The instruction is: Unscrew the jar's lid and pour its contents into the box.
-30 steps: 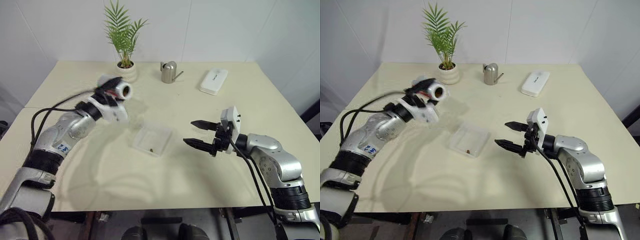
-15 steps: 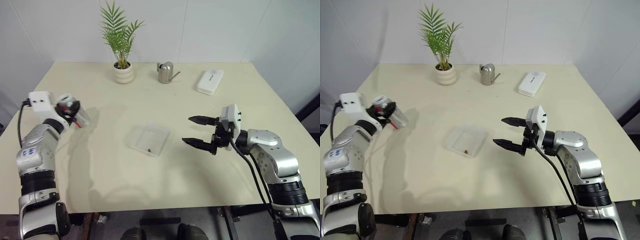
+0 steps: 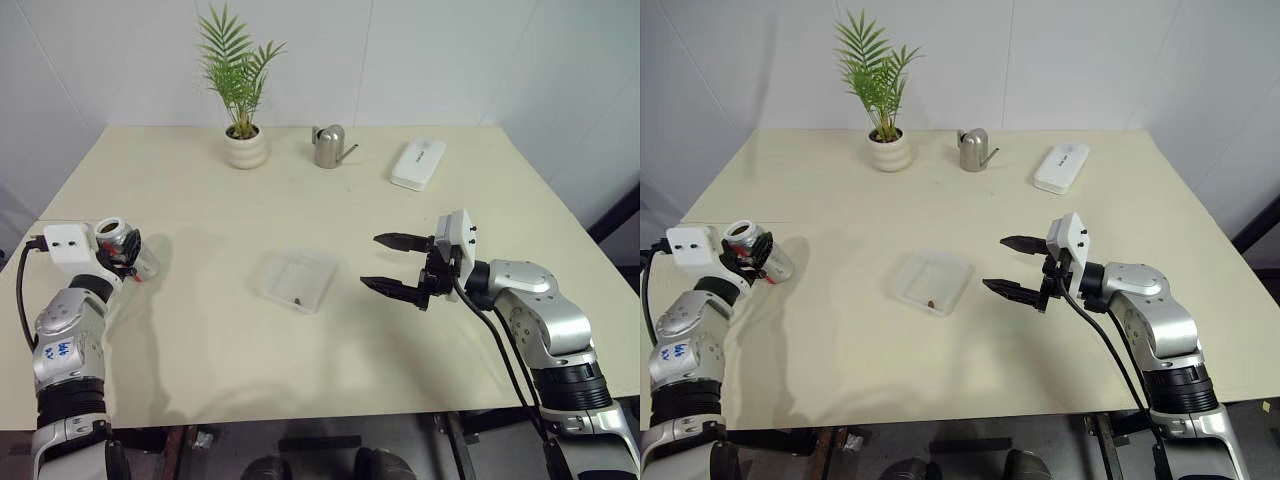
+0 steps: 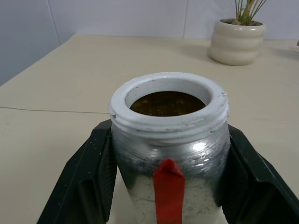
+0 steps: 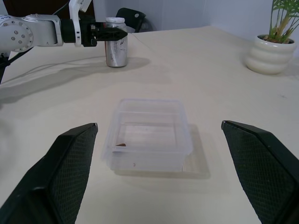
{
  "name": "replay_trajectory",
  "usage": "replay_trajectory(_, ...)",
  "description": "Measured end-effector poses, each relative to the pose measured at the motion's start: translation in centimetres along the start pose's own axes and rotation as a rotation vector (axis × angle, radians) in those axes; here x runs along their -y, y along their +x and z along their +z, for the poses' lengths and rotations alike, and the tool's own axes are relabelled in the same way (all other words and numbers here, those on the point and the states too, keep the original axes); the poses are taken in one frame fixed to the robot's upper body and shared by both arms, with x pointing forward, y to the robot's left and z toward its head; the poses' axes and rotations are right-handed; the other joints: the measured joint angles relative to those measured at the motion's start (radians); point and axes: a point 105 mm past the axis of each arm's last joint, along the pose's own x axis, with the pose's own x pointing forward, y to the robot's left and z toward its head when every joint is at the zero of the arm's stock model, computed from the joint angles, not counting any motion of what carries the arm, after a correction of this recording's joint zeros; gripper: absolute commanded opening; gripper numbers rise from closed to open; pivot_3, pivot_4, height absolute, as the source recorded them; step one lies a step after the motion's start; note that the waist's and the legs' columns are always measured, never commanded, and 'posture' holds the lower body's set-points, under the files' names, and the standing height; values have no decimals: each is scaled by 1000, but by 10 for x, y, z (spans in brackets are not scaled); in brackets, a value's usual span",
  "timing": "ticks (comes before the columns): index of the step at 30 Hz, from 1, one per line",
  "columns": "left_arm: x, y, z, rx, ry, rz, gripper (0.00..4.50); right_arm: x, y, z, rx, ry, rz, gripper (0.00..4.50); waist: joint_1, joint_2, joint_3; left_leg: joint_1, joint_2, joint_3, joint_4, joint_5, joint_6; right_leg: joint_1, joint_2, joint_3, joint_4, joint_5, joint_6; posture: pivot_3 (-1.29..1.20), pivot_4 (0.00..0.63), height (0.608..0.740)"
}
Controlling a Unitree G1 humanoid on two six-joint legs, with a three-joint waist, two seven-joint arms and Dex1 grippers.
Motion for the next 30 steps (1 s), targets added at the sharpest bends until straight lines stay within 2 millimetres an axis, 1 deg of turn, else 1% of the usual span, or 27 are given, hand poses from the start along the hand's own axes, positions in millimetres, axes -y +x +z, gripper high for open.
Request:
replay_trajectory(2, -1, -2, -7, -26, -4, 2, 3983, 0, 0, 0, 1, 1, 0, 4500, -1, 0, 0, 0, 0, 0, 0, 0, 0, 0, 0, 0, 0, 0, 0, 0, 150, 740)
replay_trajectory(4, -2, -4, -12, -44, -6, 1, 4452, 0, 0, 0, 1, 1, 1, 4500, -1, 0, 0, 0, 0, 0, 0, -1, 0, 0, 0, 0, -1, 0, 0, 0, 150, 740)
replay_trajectory(9, -3, -10, -18, -62, -1, -16, 4452, -2, 3, 0, 13, 8, 7, 4500, -1, 0, 0, 0, 0, 1, 0, -2, 1, 0, 0, -1, -2, 0, 0, 0, 150, 740)
replay_trajectory(12, -6, -19, -22, -72, 16, -19, 4452, -2, 3, 0, 13, 11, 9, 4500, -3, 0, 0, 0, 1, 1, -1, -4, 1, 0, 0, -1, -2, 0, 0, 0, 150, 740)
replay_trajectory(16, -12, -41, -25, -86, 14, -40, 4452, -6, 2, -3, 12, 28, 26, 4500, -4, 0, 0, 0, 2, 1, -2, -4, 0, -1, 0, -1, -3, 0, 0, 0, 150, 740)
replay_trajectory(18, -16, -56, -27, -117, 64, -79, 4452, -12, -1, -5, -4, 37, 55, 4500, -4, 0, 0, 0, 2, 1, -2, -5, 1, -1, 0, -1, -4, 0, -1, 0, 150, 740)
replay_trajectory(23, -36, -81, -29, -213, 195, -127, 4452, -17, -7, -4, -21, 35, 94, 4500, -4, 0, 0, 0, 3, 2, -2, -8, -1, -1, -1, -1, -6, 0, -1, 0, 150, 740)
replay_trajectory(24, -37, -87, -29, -241, 240, -159, 4452, -18, -9, -5, -27, 38, 98, 4500, -4, 0, 0, 0, 3, 1, -2, -11, -5, -1, -2, -1, -6, 0, -1, 0, 150, 740)
replay_trajectory(25, -36, -93, -29, -261, 278, -196, 4452, -18, -11, -6, -35, 39, 99, 4500, -2, 0, 0, 0, 3, 1, -2, -12, -5, -1, -2, -1, -7, 0, -1, 0, 150, 740)
replay_trajectory(27, -26, -101, -21, -277, 362, -309, 4452, -17, -17, -9, -52, 39, 91, 4500, 3, 1, 1, 0, 3, 1, -2, -13, -6, -1, -3, -1, -8, 0, -2, 0, 150, 740)
replay_trajectory(29, 1, -99, -5, -223, 423, -453, 4452, -16, -20, -9, -63, 25, 87, 4500, 7, 2, 1, -1, 3, 0, -2, -13, -6, -1, -7, -2, -14, 0, -2, 0, 150, 740)
replay_trajectory(30, 20, -99, 6, -169, 450, -542, 4452, -16, -22, -8, -63, 5, 83, 4500, 7, 2, 1, -1, 3, 0, -2, -13, -6, -1, -8, -2, -14, 0, -2, 0, 150, 740)
